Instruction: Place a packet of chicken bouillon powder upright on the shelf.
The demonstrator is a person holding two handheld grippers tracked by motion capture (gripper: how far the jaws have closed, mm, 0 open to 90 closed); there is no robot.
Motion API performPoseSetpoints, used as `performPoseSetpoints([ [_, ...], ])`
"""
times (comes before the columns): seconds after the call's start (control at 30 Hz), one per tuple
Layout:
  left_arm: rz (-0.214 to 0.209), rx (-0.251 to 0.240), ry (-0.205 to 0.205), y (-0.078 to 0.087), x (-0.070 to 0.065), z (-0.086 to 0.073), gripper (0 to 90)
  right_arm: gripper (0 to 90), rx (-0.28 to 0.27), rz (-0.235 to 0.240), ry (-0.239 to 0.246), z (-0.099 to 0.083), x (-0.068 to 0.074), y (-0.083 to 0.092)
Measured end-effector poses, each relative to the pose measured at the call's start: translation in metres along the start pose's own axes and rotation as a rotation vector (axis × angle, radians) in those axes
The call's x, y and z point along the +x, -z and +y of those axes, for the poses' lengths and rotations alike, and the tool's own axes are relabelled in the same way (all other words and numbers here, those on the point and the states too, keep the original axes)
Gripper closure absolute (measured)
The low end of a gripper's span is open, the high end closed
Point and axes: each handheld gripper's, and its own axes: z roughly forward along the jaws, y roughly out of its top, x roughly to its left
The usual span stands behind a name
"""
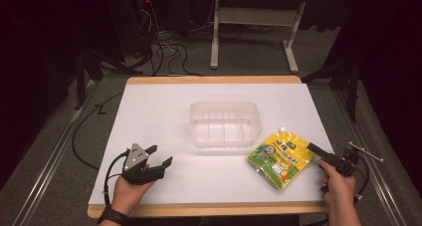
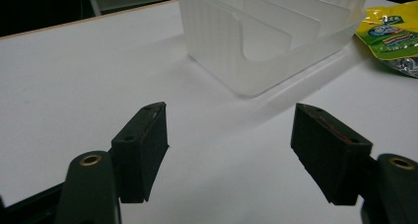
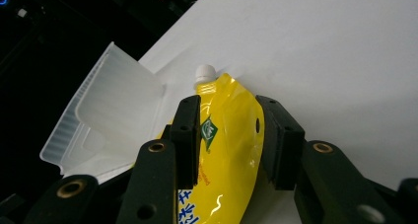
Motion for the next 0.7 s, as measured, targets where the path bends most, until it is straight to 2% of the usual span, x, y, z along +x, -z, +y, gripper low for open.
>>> performPoseSetpoints([
  [0.07, -0.001, 0.001, -0.003, 0.0, -0.0002, 0.0, 30.8, 64.9, 0.01, -0.017, 0.008, -0.0006, 0.0013, -0.002],
  [0.17, -0.003, 0.001, -0.004, 0.0, -0.0003, 0.0001, 30.8, 66.2, 0.001, 0.016, -0.003, -0.0004, 0.0033, -0.0007],
  [0.23, -0.003, 0.003, -0.007, -0.0001, -0.0004, 0.0, 30.9, 65.9, 0.017, -0.026, 0.015, -0.0006, 0.0039, -0.0025],
  [0.27, -0.004, 0.004, -0.008, -0.0001, -0.0004, 0.0, 30.9, 65.9, 0.024, -0.031, -0.001, -0.0021, 0.0018, -0.0039],
  [0.33, -0.003, 0.005, -0.01, -0.0002, -0.0005, 0.0001, 30.9, 65.5, 0.024, -0.009, -0.022, -0.0023, -0.0014, -0.0034],
  [0.57, -0.007, 0.006, -0.014, -0.0004, -0.0009, 0.0002, 30.9, 61.9, 0.04, -0.091, -0.034, -0.0026, -0.0028, -0.0009],
  [0.7, -0.009, 0.007, -0.017, -0.001, -0.0013, 0.0002, 31.1, 61.4, 0.049, -0.099, -0.04, -0.0032, -0.004, 0.0001],
])
